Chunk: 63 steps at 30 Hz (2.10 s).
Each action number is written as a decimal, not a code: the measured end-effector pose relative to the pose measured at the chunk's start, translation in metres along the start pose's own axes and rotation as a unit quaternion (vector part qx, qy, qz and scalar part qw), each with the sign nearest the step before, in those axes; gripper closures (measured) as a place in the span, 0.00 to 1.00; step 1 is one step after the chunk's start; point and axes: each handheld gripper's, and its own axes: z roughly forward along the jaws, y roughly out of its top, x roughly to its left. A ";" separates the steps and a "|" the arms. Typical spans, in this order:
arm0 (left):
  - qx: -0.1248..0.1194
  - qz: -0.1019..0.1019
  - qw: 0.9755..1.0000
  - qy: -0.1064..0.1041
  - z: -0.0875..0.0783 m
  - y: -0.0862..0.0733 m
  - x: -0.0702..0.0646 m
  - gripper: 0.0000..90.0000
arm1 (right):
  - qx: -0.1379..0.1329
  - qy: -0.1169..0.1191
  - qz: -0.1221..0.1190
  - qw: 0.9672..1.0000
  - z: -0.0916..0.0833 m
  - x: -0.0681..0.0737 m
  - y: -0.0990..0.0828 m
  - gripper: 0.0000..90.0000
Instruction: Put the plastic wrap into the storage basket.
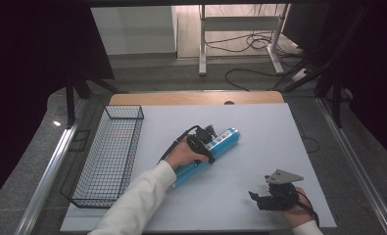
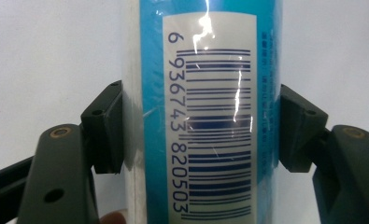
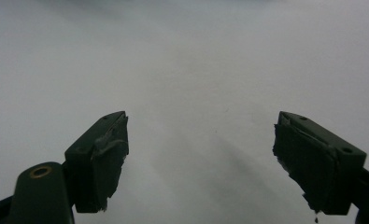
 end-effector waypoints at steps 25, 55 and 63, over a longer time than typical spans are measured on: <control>-0.032 -0.051 0.998 0.032 -0.091 -0.038 0.026 0.35 | -0.004 -0.005 0.003 1.000 -0.002 0.000 0.002 0.21; -0.077 -0.161 0.979 0.096 -0.192 -0.149 0.084 0.35 | -0.009 0.000 -0.004 1.000 0.000 0.001 0.007 0.21; -0.080 -0.215 0.968 0.106 -0.191 -0.181 0.110 0.35 | -0.010 -0.001 -0.003 1.000 0.000 0.001 0.008 0.21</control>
